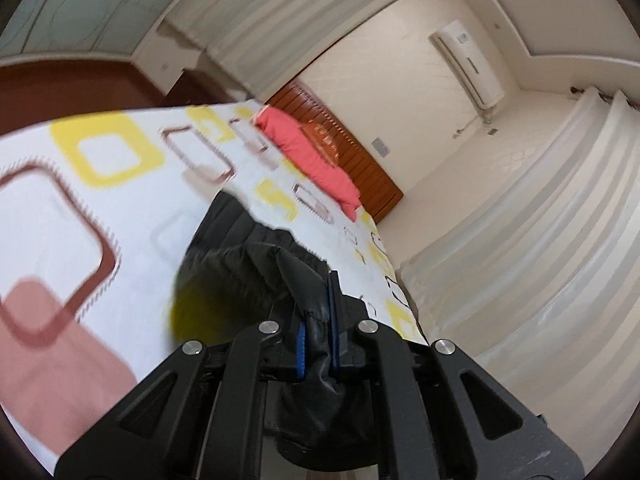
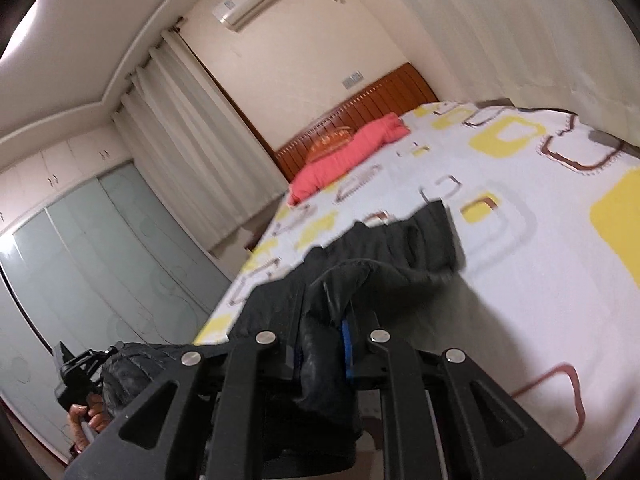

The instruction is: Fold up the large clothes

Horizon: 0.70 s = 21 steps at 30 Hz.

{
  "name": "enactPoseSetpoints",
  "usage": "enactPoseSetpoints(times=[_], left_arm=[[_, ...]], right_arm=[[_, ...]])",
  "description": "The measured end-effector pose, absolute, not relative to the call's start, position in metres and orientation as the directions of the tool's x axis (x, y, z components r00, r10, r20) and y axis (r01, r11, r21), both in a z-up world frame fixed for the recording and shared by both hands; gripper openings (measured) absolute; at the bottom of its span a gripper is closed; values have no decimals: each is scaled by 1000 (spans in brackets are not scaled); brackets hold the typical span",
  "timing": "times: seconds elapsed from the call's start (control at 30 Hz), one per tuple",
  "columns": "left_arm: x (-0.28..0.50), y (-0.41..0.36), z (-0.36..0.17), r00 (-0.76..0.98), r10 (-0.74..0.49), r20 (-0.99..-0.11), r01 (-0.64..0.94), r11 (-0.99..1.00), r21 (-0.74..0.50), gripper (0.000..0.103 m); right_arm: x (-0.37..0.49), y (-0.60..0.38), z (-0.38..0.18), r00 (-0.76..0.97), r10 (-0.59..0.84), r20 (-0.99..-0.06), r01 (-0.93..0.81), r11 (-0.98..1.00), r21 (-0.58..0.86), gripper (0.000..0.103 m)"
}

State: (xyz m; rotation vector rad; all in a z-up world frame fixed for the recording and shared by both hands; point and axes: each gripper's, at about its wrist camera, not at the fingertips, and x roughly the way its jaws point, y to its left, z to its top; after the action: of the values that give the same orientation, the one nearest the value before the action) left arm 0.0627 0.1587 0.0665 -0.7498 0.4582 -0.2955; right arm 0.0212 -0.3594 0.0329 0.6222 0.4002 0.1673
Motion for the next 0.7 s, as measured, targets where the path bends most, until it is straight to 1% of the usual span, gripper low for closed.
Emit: enactPoseSetpoints(times=[0.07, 0.17, 0.37, 0.53, 0.7], left_arm=[[84, 158, 70, 856, -423, -299, 97, 698, -709, 8], [132, 148, 68, 846, -418, -331, 82, 715, -694, 8], [239, 125, 56, 837, -355, -416, 36, 795, -605, 8], [324, 104, 35, 815, -302, -495, -16, 841, -540, 8], [398, 91, -10, 779, -229, -584, -94, 878, -469, 8]], right_arm=[[40, -362, 36, 910, 271, -314, -35, 805, 593, 14], [79, -367, 36, 909, 277, -312, -35, 796, 605, 14], [182, -379, 26, 901, 278, -332, -11, 781, 625, 14], [266, -384, 6, 878, 248, -409, 59, 793, 606, 14], [336, -395, -35, 835, 209, -509, 147, 807, 572, 14]])
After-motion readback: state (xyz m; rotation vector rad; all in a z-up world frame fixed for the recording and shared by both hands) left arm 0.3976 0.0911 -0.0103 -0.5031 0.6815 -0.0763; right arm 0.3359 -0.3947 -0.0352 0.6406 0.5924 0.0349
